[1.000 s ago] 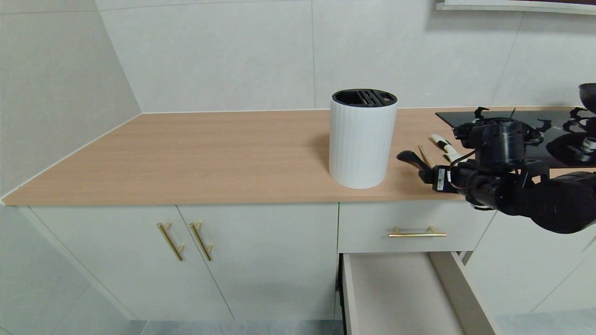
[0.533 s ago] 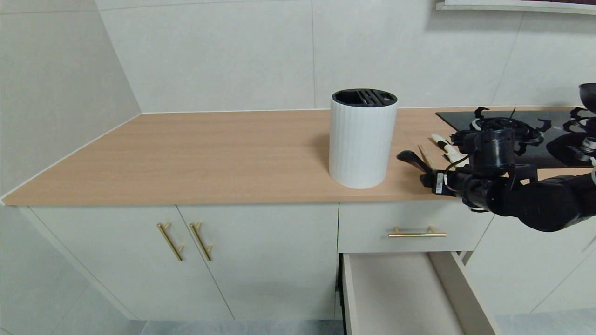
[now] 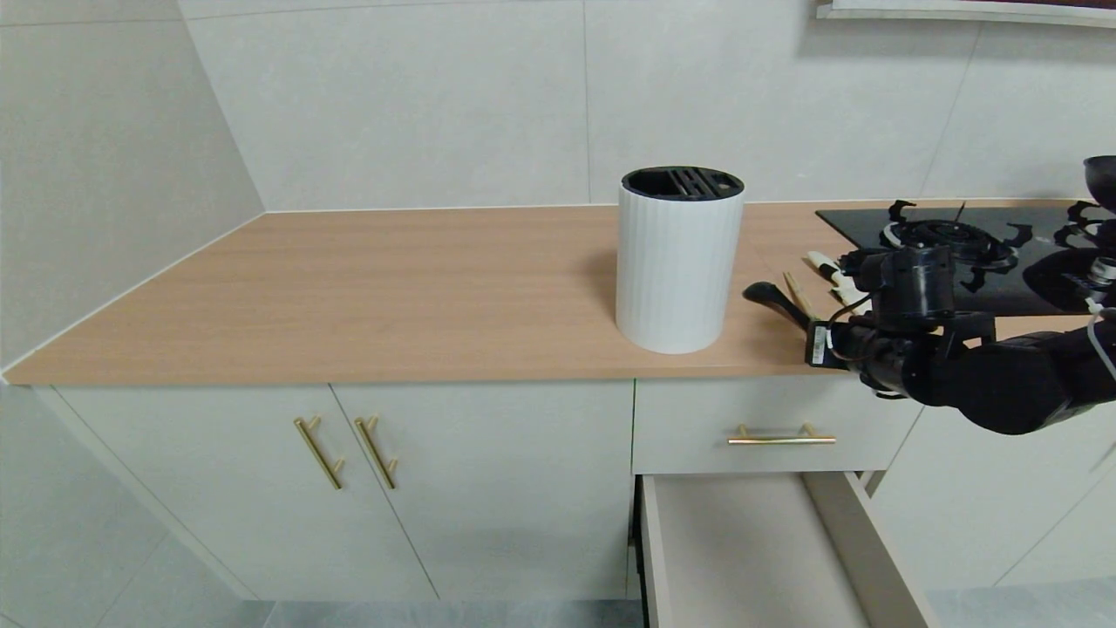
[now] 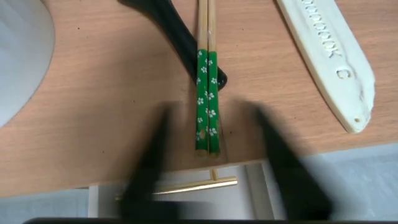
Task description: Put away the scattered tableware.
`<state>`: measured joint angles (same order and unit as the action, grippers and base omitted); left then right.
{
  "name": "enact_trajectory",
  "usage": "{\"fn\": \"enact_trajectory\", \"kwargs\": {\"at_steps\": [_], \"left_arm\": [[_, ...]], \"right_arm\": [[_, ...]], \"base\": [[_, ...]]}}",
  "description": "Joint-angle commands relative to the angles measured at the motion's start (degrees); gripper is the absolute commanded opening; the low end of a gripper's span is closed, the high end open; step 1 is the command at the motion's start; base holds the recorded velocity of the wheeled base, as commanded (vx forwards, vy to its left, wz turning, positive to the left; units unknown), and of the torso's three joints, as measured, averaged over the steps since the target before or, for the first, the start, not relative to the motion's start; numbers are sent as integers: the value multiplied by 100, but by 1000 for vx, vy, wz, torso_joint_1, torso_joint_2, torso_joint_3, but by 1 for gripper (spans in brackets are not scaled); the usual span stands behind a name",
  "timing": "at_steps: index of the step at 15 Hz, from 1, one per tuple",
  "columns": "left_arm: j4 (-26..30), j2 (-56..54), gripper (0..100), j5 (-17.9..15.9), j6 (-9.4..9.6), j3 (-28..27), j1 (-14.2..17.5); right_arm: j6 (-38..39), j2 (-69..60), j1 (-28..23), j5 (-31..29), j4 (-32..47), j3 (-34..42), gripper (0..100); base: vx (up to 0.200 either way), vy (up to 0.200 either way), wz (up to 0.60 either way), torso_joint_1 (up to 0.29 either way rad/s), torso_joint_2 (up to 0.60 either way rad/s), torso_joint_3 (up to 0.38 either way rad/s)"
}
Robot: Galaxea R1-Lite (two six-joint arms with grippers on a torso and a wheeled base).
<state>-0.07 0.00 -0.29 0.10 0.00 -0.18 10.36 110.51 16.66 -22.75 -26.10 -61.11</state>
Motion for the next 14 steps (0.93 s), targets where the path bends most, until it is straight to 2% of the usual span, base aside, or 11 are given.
{"fn": "enact_trajectory", "kwargs": {"at_steps": [1,14], "left_arm": [[-1,9,100,-6,-1,0,1],[-1,9,100,3,-1,0,1]], "right_arm": [[1,41,3,-2,0,-15,0],[18,-653,-164,51,158,73,0]], "base": [[0,0,0,0,0,0],[0,0,0,0,0,0]]}}
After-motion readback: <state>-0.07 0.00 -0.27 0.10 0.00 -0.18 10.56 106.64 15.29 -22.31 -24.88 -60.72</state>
